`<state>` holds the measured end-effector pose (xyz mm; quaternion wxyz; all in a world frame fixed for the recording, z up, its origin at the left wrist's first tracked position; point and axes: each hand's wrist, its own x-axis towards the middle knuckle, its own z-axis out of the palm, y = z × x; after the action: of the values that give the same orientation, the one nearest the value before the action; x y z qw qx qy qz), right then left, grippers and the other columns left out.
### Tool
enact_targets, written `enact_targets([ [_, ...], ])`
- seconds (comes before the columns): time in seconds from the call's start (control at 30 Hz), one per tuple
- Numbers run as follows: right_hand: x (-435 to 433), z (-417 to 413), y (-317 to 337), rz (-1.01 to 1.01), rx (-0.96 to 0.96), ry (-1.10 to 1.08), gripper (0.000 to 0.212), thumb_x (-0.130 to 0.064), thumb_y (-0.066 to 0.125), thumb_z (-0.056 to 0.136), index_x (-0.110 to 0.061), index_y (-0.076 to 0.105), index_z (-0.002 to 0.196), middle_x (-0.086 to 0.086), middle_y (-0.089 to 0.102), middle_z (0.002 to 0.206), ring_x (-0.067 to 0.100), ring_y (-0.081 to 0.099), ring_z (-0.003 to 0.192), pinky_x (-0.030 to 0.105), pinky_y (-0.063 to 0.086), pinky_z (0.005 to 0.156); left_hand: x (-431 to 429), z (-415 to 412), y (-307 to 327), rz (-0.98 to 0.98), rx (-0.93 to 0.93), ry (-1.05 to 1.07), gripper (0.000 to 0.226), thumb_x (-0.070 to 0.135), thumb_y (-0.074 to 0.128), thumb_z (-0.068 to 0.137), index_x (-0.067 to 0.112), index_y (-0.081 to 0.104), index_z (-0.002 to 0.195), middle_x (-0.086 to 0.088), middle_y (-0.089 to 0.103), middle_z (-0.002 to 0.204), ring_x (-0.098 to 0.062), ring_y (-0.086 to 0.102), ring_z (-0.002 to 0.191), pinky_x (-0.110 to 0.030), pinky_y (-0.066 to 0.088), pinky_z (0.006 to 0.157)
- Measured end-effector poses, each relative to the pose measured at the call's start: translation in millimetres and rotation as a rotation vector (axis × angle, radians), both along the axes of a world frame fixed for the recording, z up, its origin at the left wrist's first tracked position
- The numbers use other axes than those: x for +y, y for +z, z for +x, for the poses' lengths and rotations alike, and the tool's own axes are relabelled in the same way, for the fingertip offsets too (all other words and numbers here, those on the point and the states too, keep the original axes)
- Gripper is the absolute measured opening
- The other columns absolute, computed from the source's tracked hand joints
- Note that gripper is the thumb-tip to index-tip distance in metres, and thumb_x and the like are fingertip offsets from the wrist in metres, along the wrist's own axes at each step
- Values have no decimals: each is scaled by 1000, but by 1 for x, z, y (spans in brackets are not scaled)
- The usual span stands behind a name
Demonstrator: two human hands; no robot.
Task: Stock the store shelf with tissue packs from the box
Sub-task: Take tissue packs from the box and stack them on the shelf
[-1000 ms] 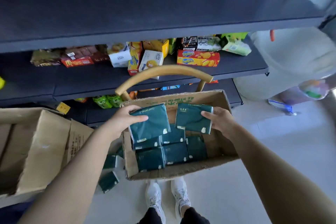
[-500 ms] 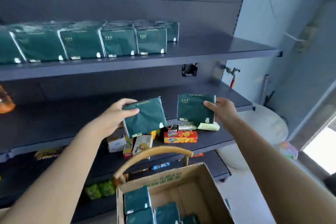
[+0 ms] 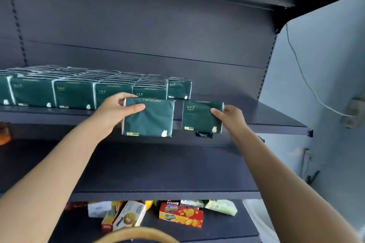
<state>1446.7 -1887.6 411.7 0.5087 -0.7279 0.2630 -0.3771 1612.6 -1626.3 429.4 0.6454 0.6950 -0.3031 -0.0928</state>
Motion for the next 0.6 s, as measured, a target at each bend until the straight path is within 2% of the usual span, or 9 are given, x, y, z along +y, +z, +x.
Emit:
enact_targets([
  [0.13, -43, 41, 5, 11, 25, 39, 20, -23, 73, 82, -9, 64, 94, 7, 70, 97, 20, 68, 88, 36, 56, 82, -34, -4, 12, 29, -35, 50, 27, 19, 78, 75, 31, 61, 92, 2, 62, 92, -16, 64, 89, -29, 51, 78],
  [0.2, -59, 62, 9, 3, 20, 35, 23, -22, 73, 82, -7, 63, 97, 8, 68, 100, 20, 66, 89, 34, 54, 80, -46, -4, 16, 48, -77, 91, 26, 20, 77, 76, 29, 60, 95, 5, 56, 89, -7, 58, 82, -15, 44, 66],
  [0.27, -72, 84, 14, 59, -38, 44, 26, -18, 72, 83, -5, 61, 103, 10, 67, 103, 21, 65, 88, 30, 53, 74, -55, 1, 22, 31, -70, 97, 27, 18, 76, 77, 28, 59, 95, 5, 59, 92, -3, 59, 79, -10, 42, 59],
  [0.4, -90, 129, 15, 110, -76, 75, 28, -11, 70, 84, -1, 59, 108, 11, 65, 102, 15, 63, 75, 16, 51, 52, -69, 15, 31, 30, -90, 110, 28, 20, 77, 76, 32, 57, 91, -6, 65, 109, -20, 65, 97, -27, 51, 73],
  [0.47, -97, 149, 16, 37, -35, 59, 27, -13, 69, 84, -3, 59, 107, 9, 66, 102, 18, 63, 79, 22, 53, 61, -74, 25, 35, 46, -124, 121, 29, 22, 78, 75, 34, 57, 90, -8, 63, 112, -23, 64, 101, -34, 52, 85],
  [0.6, -108, 183, 16, -125, 92, -2, 34, -23, 68, 85, -5, 60, 112, 8, 67, 107, 27, 64, 97, 40, 54, 83, -79, 42, 35, 89, -189, 116, 29, 26, 79, 73, 34, 58, 92, -13, 61, 111, -28, 61, 101, -37, 52, 86],
])
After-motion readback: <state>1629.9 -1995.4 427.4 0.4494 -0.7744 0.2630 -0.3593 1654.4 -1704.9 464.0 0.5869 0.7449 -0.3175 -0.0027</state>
